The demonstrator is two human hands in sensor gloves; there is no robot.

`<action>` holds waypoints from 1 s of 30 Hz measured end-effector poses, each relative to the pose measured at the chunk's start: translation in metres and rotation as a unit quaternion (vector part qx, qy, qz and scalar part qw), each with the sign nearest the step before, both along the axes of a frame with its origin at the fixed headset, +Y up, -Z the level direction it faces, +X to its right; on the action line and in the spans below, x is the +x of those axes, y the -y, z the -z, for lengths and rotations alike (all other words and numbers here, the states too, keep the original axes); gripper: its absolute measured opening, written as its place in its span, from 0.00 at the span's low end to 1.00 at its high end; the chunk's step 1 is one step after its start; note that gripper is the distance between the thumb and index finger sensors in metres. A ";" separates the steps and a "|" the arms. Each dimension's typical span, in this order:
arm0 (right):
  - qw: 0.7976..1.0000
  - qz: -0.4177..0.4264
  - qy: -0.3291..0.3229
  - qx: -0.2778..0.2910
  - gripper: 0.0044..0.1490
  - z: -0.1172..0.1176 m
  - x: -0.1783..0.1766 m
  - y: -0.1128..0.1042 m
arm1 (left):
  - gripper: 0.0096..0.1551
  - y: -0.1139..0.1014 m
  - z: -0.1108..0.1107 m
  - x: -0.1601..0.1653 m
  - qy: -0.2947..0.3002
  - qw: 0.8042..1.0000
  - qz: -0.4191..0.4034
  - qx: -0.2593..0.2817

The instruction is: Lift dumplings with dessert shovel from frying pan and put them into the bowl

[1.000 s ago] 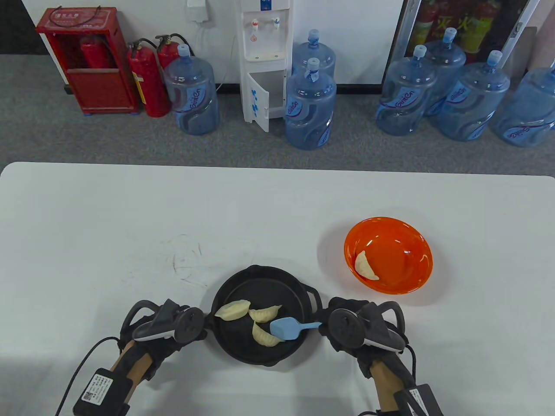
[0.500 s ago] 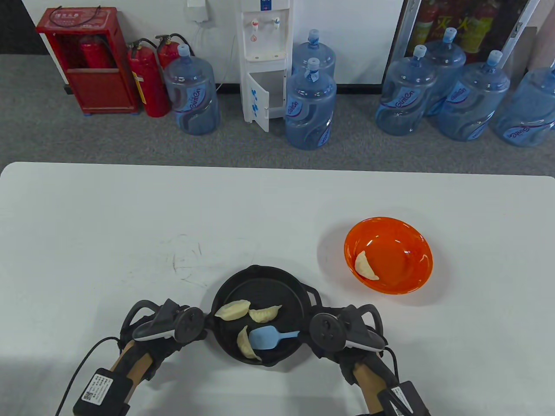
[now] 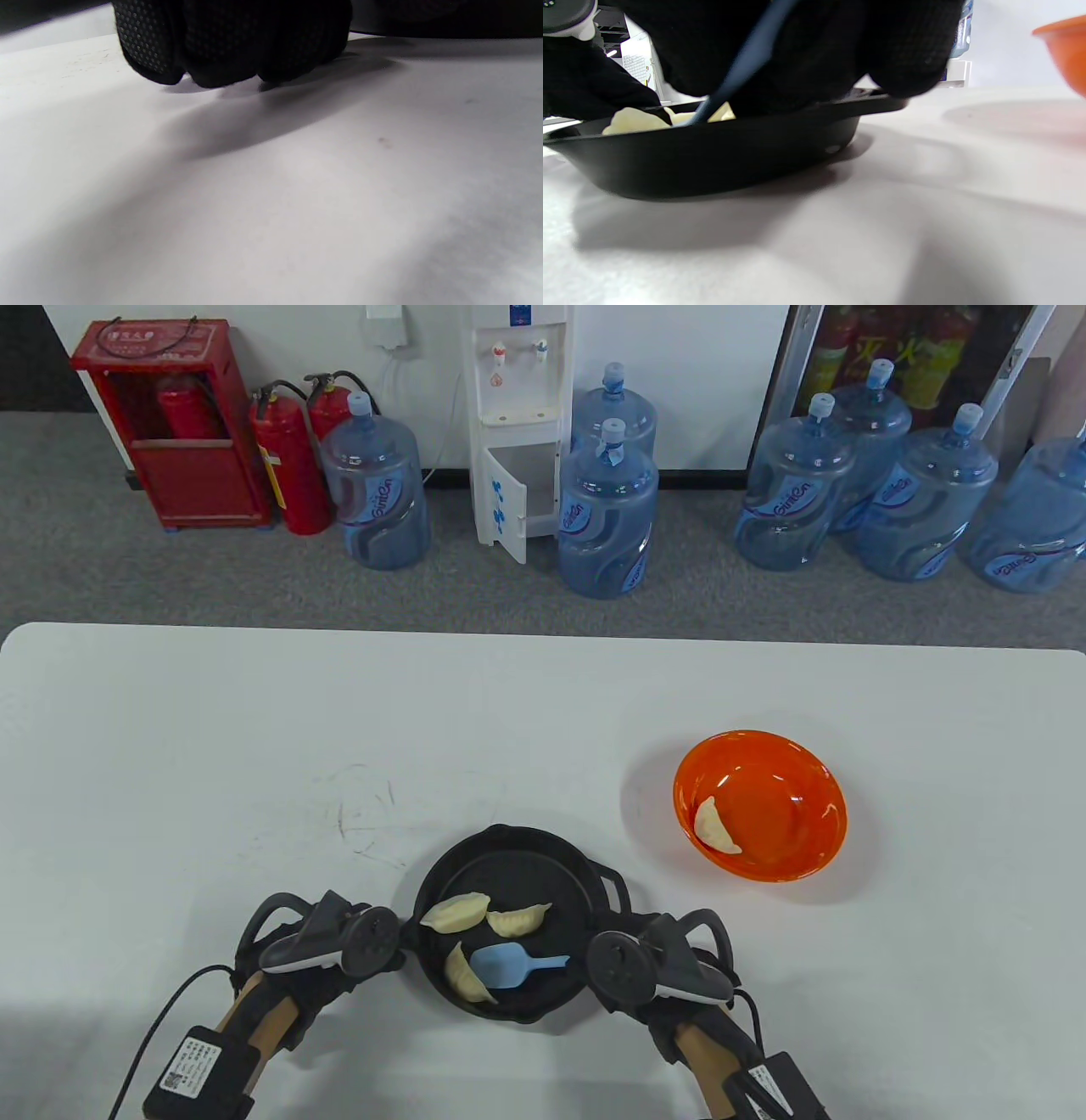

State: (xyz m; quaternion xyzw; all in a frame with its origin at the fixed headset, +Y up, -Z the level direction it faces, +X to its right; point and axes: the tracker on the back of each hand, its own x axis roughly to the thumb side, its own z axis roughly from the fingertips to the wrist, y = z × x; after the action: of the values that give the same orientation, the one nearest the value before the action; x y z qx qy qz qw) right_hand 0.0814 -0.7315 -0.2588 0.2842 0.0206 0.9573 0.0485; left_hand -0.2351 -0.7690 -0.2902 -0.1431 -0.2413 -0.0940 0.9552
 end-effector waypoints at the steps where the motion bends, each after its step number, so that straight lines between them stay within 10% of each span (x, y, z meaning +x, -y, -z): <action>1: 1.000 -0.001 -0.001 0.000 0.25 0.000 -0.002 0.000 | 0.32 0.000 0.000 0.000 0.000 1.000 0.000 0.000; 30: 0.997 0.063 0.005 -0.043 0.26 0.003 0.000 0.000 | 0.32 0.000 0.000 0.000 0.000 1.000 0.001 0.000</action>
State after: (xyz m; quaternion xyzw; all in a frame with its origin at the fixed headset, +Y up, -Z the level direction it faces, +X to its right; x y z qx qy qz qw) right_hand 0.0817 -0.7312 -0.2618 0.2777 0.0439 0.9520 0.1209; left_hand -0.2351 -0.7689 -0.2904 -0.1433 -0.2413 -0.0946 0.9551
